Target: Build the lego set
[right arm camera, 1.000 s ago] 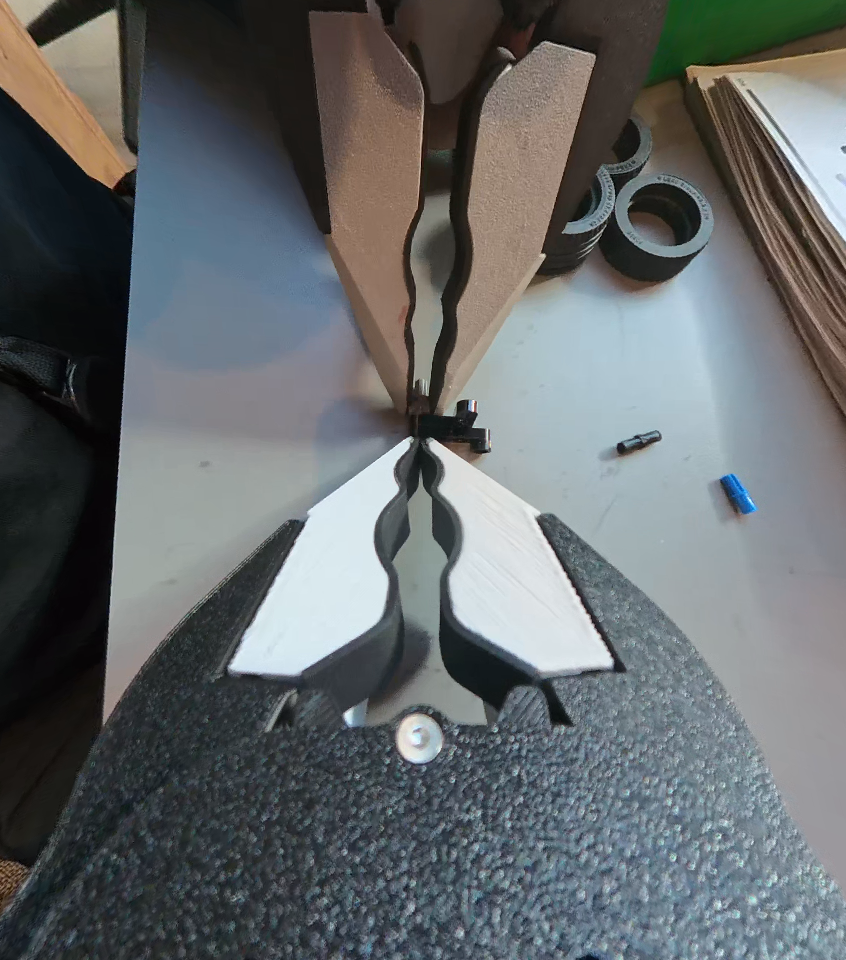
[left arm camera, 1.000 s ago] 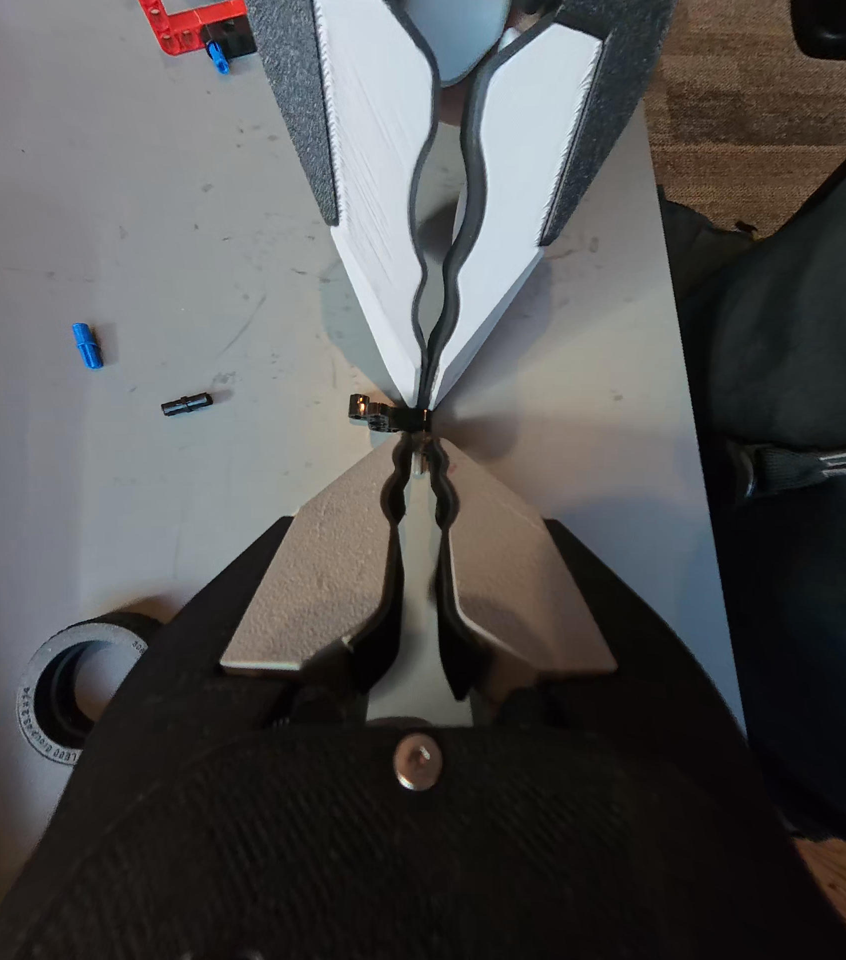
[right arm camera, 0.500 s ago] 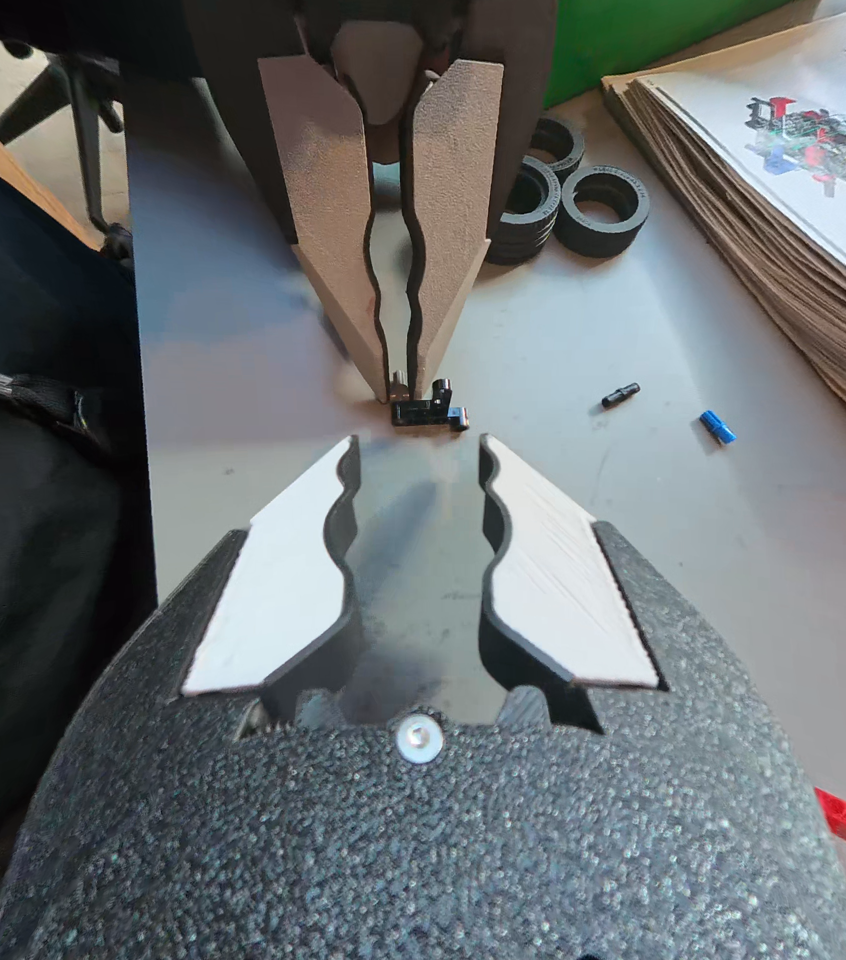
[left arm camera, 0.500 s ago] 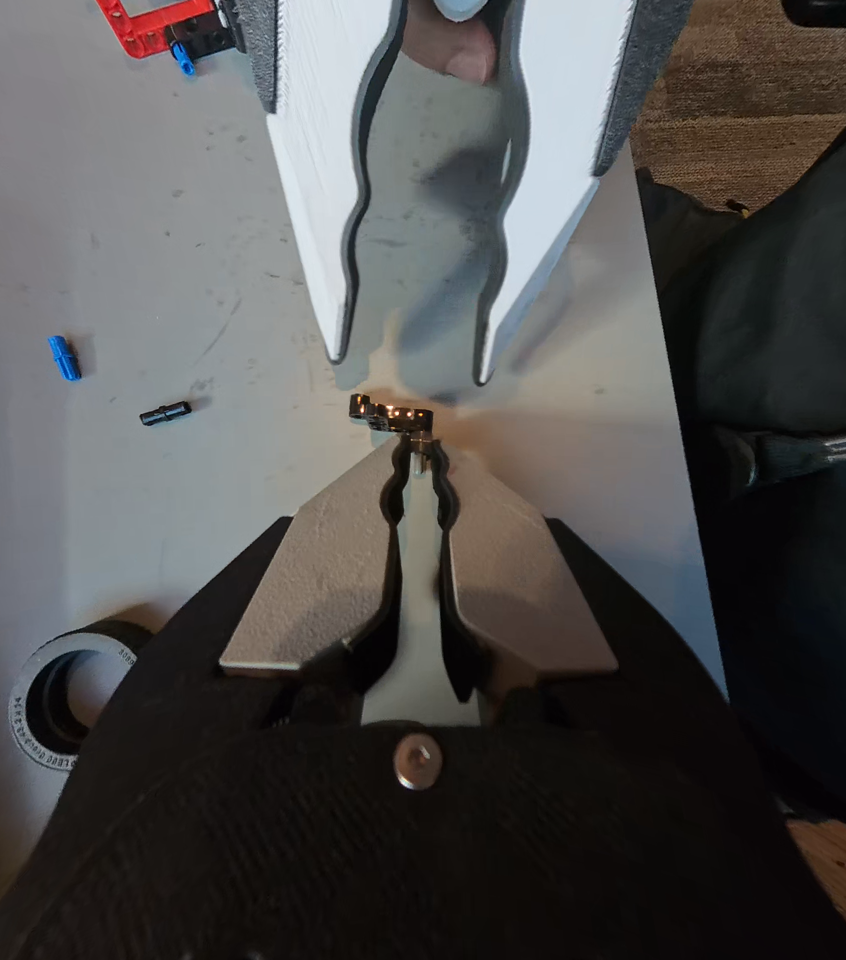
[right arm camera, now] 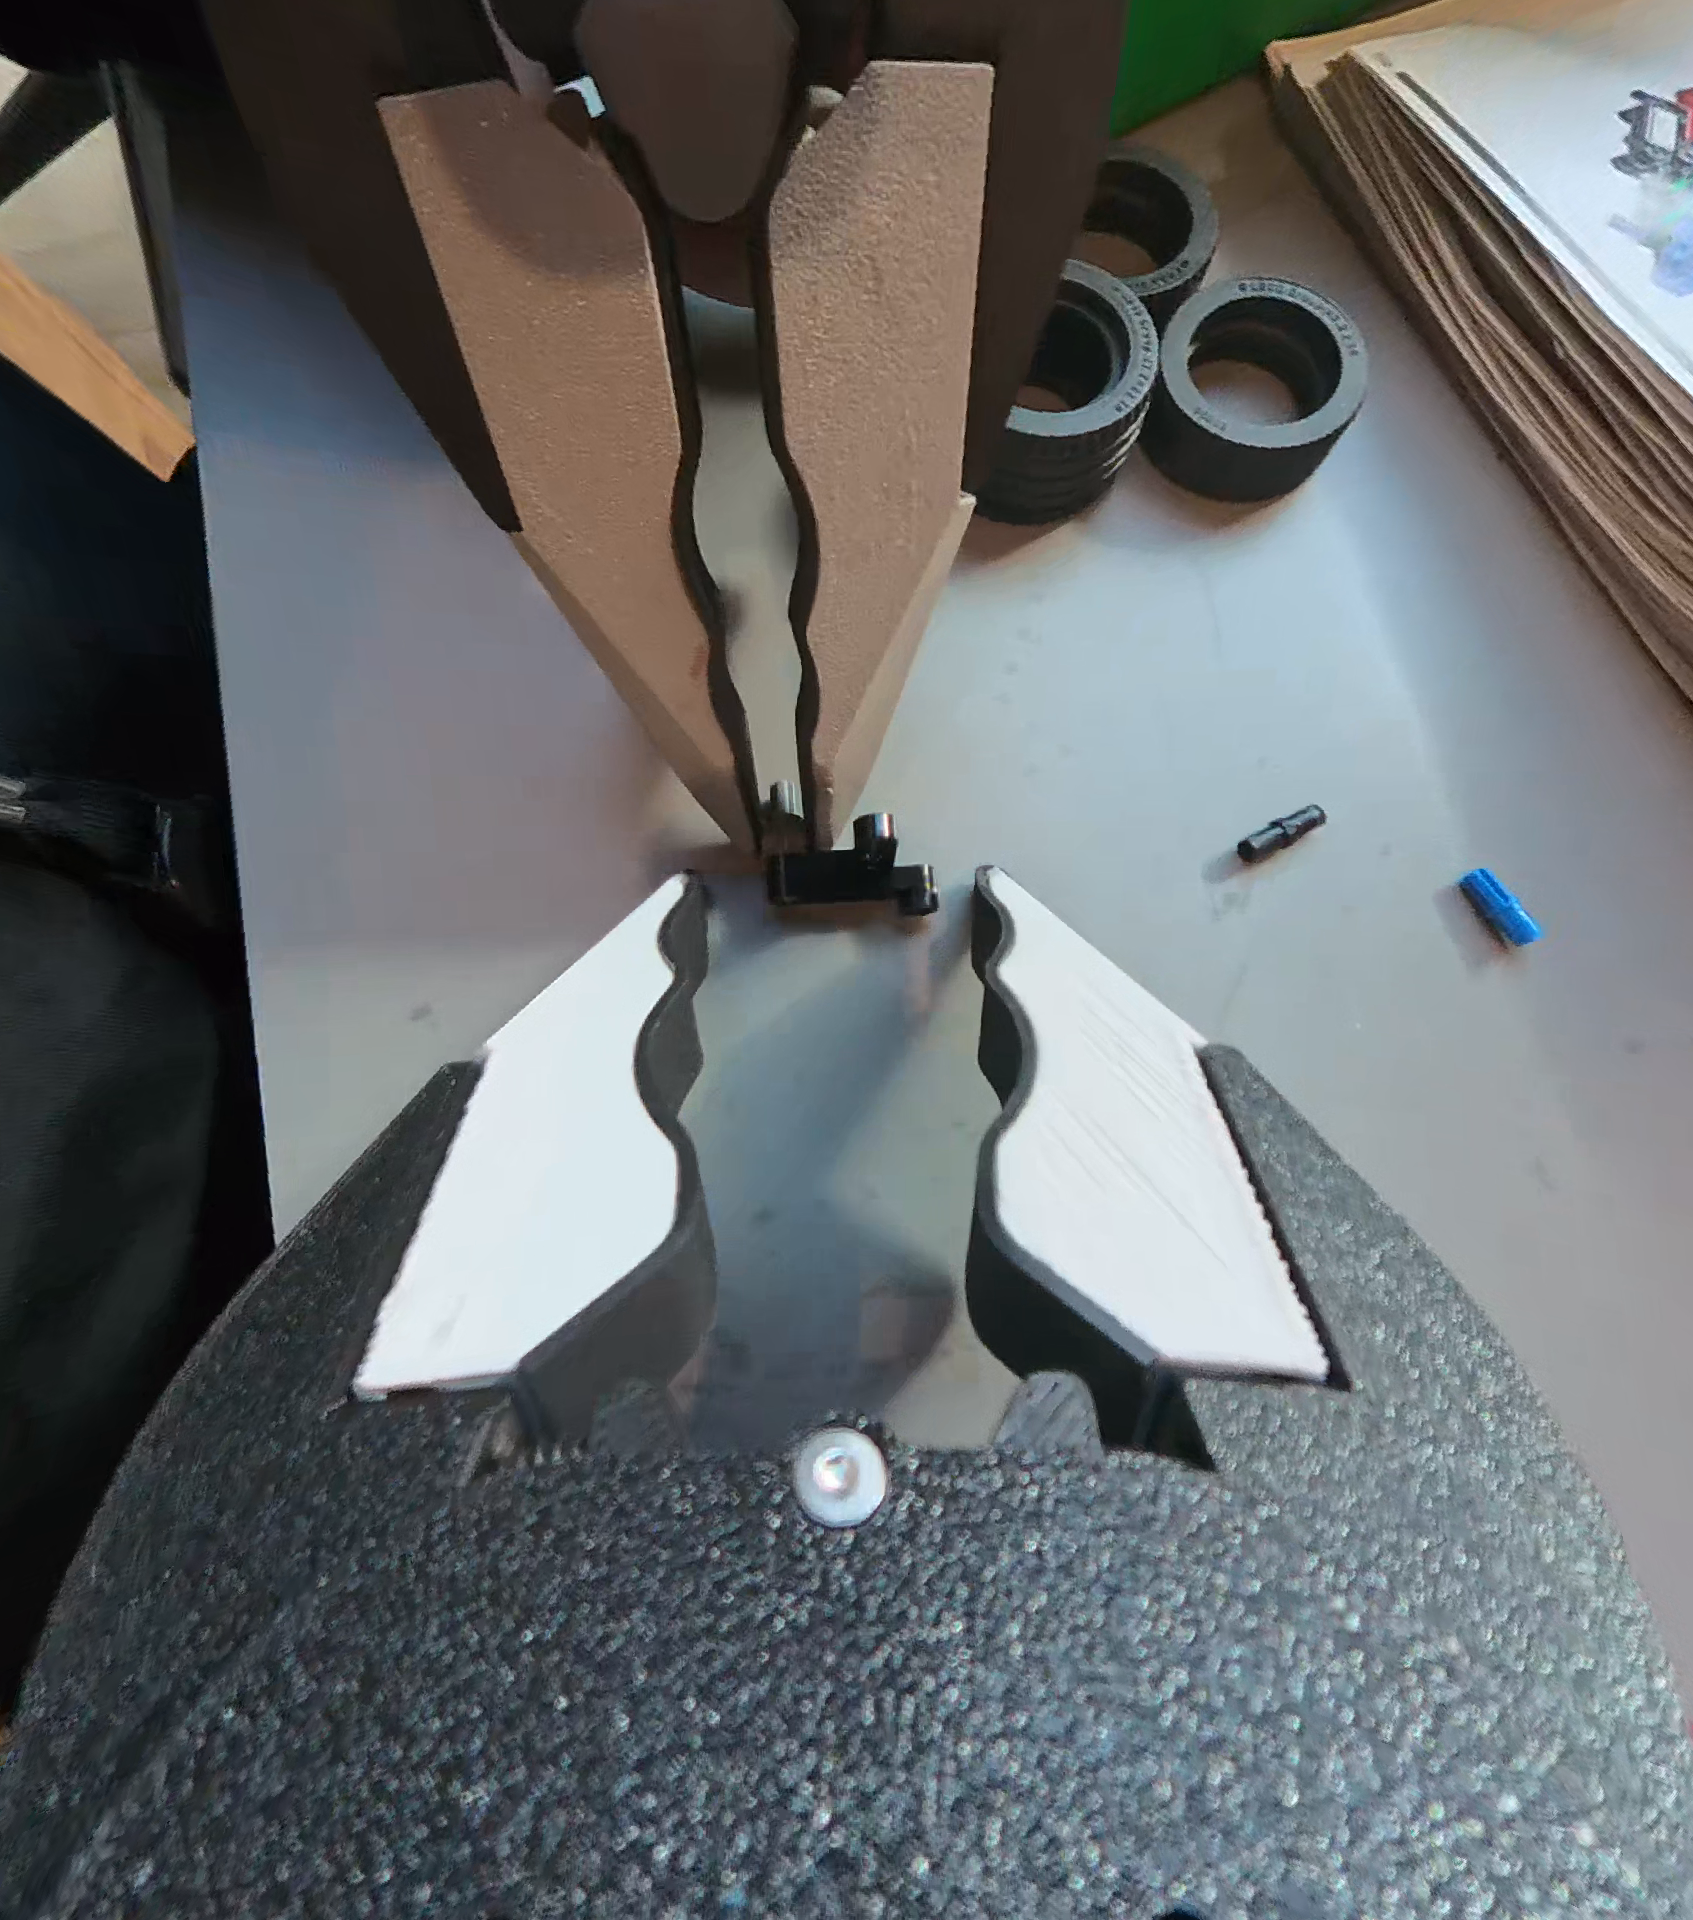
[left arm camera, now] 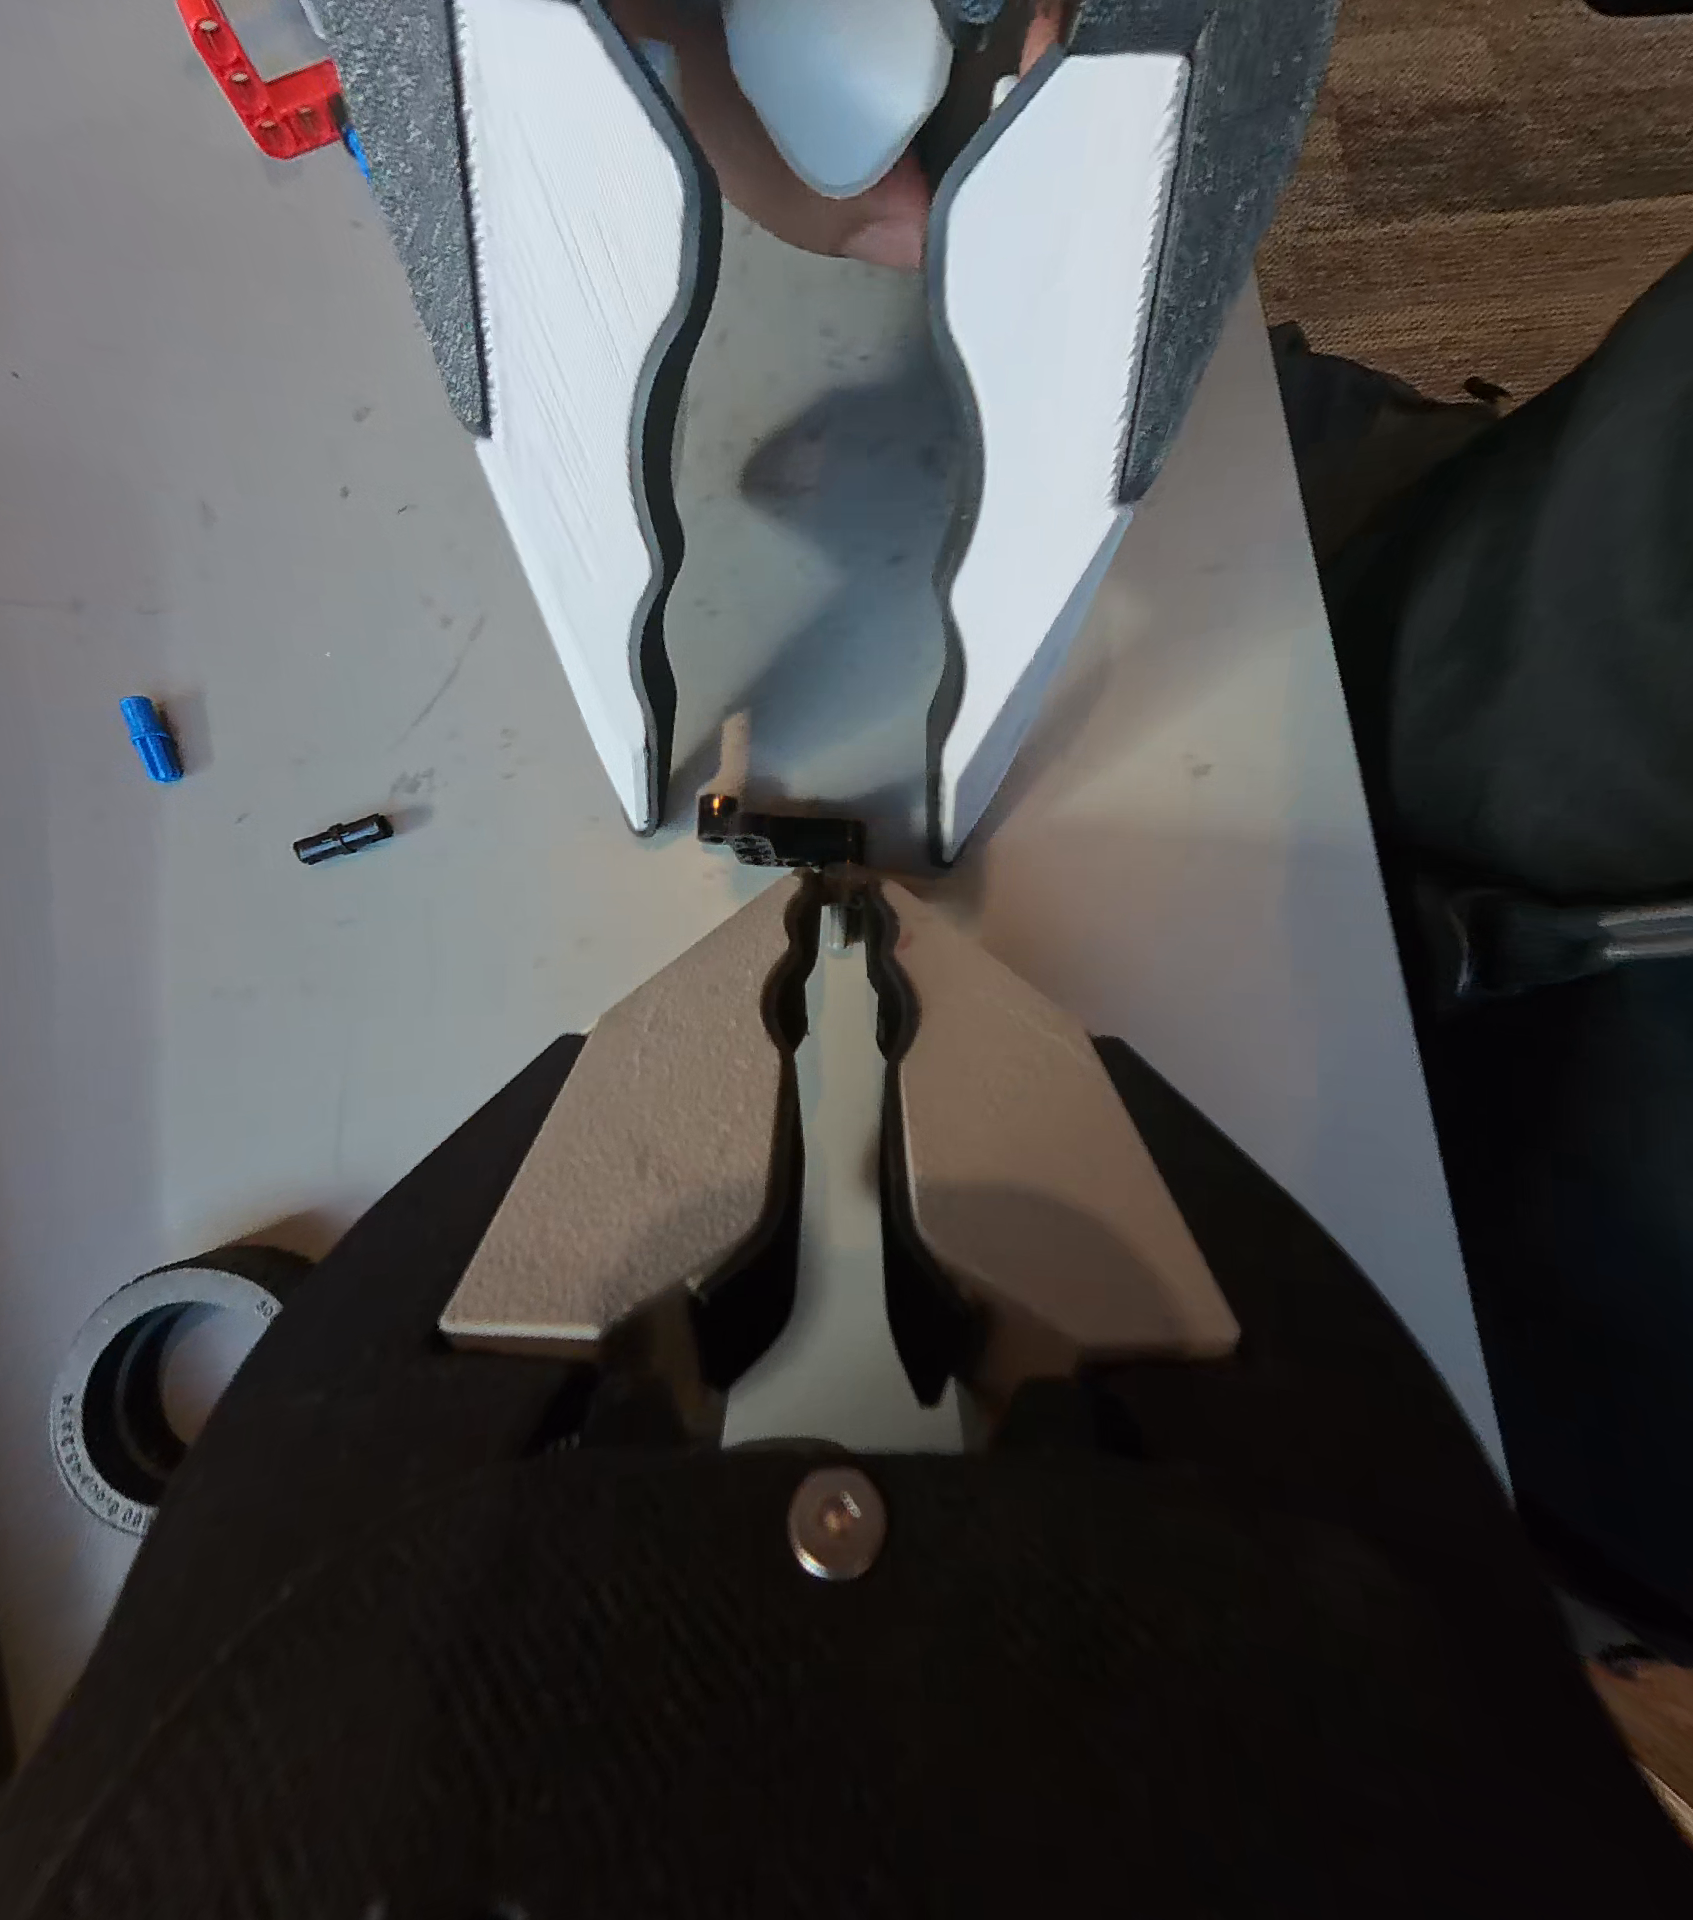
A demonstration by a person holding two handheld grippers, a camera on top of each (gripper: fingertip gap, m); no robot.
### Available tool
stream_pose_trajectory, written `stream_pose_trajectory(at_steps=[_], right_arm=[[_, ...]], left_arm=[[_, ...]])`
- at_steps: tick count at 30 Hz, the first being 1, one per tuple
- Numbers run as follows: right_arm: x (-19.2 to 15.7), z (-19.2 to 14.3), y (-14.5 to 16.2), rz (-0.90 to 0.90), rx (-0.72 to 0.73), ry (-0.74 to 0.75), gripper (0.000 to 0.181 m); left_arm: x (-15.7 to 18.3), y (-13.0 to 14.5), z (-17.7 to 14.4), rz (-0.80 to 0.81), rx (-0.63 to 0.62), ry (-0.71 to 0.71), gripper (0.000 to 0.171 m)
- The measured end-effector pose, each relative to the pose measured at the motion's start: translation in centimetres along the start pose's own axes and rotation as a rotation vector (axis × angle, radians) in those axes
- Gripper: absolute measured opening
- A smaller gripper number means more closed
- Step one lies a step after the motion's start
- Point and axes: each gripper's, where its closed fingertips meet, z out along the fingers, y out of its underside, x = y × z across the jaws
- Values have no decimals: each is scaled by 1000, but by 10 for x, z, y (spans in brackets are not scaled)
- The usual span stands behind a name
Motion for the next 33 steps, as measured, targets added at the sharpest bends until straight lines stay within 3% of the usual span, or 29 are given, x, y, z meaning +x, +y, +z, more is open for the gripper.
stream_pose_trajectory(at_steps=[10, 18, 29, 33], right_arm=[[9, -6, 4, 107, 17, 138, 43], [21, -12, 3, 159, 49, 164, 41], [27, -34, -12, 147, 229, 232, 44], [27, -36, -13, 157, 249, 215, 46]], left_arm=[[-15, 3, -4, -42, 14, -112, 27], [-24, 5, -10, -79, 19, -159, 33], [-47, -18, -39, -158, 218, -251, 35], [-59, -36, -67, -196, 386, -314, 34]])
